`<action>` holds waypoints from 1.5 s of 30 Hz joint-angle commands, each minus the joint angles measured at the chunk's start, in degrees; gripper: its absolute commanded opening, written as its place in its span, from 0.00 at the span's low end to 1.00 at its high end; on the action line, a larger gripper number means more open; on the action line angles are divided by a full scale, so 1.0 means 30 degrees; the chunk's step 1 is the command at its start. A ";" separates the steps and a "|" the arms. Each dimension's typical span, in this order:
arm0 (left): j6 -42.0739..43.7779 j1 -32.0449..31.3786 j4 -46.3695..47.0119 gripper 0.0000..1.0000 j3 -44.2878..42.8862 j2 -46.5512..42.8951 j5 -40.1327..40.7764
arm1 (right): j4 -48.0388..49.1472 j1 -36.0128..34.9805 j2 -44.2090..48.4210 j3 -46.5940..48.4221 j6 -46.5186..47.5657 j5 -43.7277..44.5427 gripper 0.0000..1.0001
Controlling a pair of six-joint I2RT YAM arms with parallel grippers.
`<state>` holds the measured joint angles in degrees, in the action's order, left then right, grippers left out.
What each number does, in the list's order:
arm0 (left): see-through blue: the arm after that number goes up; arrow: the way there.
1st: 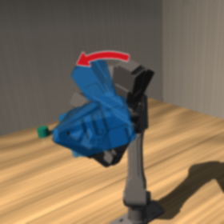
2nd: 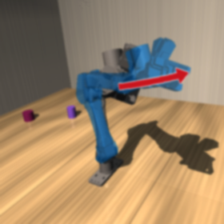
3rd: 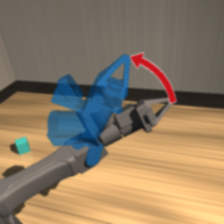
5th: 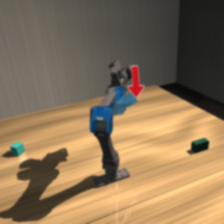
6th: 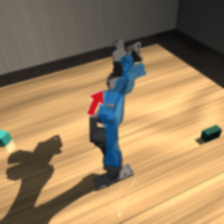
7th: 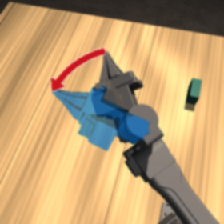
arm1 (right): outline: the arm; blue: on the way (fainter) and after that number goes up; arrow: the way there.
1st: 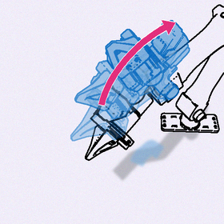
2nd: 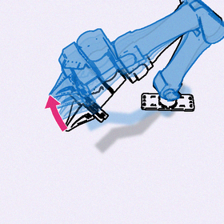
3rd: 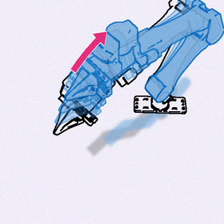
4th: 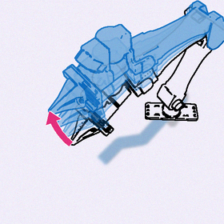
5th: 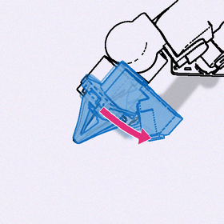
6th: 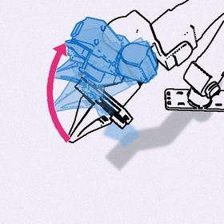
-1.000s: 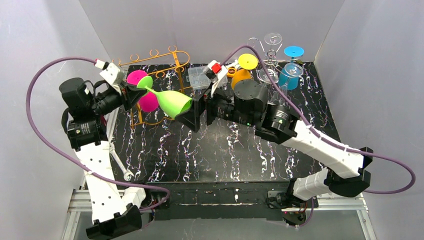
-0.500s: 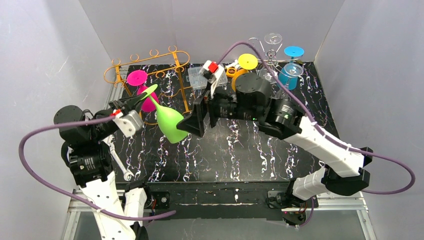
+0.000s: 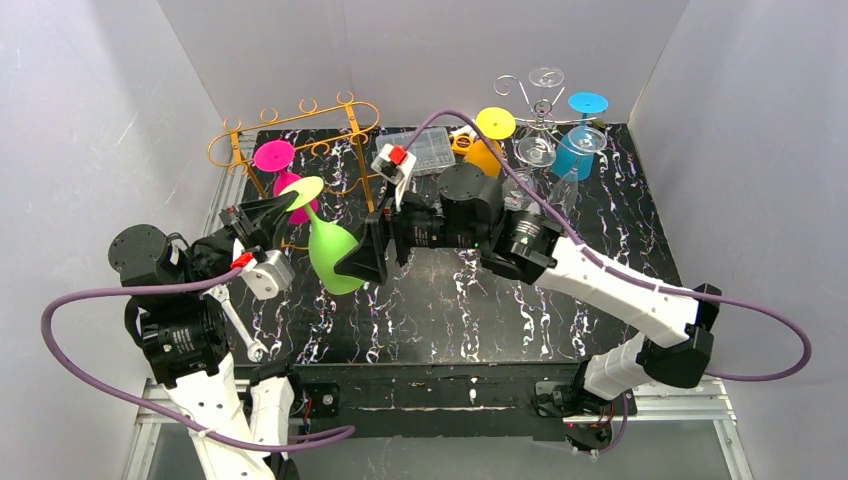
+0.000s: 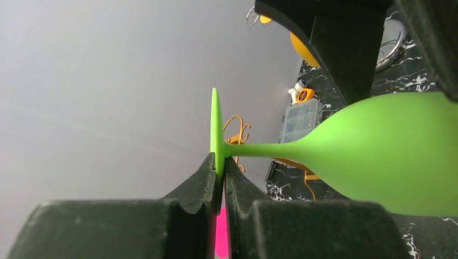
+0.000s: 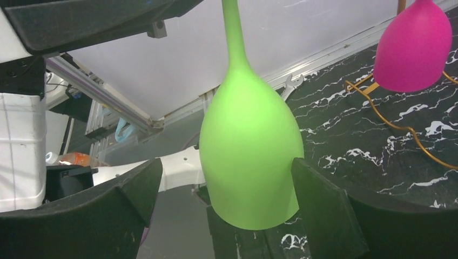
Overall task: Place the wine glass upside down on the wine glass rack
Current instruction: Turn the wine glass upside down at the wine rack.
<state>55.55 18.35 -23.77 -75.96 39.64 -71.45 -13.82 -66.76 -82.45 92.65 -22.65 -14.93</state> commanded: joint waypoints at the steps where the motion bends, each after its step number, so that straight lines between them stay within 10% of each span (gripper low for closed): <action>1: 0.0053 -0.0037 0.0426 0.00 -0.0277 0.0058 -0.1132 | 0.2432 -0.0230 -0.0984 -0.0777 -0.0142 -0.1000 0.98; 14: -0.0152 -0.0026 0.0452 0.01 -0.0394 -0.0050 -0.1518 | 0.3219 -0.0291 -0.1507 -0.1563 0.1076 0.0279 0.93; 17: -0.1746 -0.0042 0.0501 0.84 -0.0548 0.0138 -0.0861 | 0.4224 -0.0275 -0.0743 -0.2932 0.1695 0.1419 0.87; 18: -0.2498 -0.0029 0.0486 0.96 -0.0613 0.0235 -0.0525 | 0.4325 -0.0250 -0.0548 -0.3327 0.2127 0.1919 0.86; 30: -1.0077 -0.0040 0.1000 0.98 0.0453 0.0853 0.5466 | 0.7848 0.3165 -0.0102 -0.6069 0.2809 0.2413 0.81; 45: -1.1385 -0.0030 0.0551 0.98 0.0753 0.0585 0.6984 | 1.0279 0.4845 -0.4389 -0.3696 0.2224 0.0727 0.76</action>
<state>23.41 18.15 -21.62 -73.47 41.32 -51.85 10.80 -52.99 -94.64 77.66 -15.17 -11.38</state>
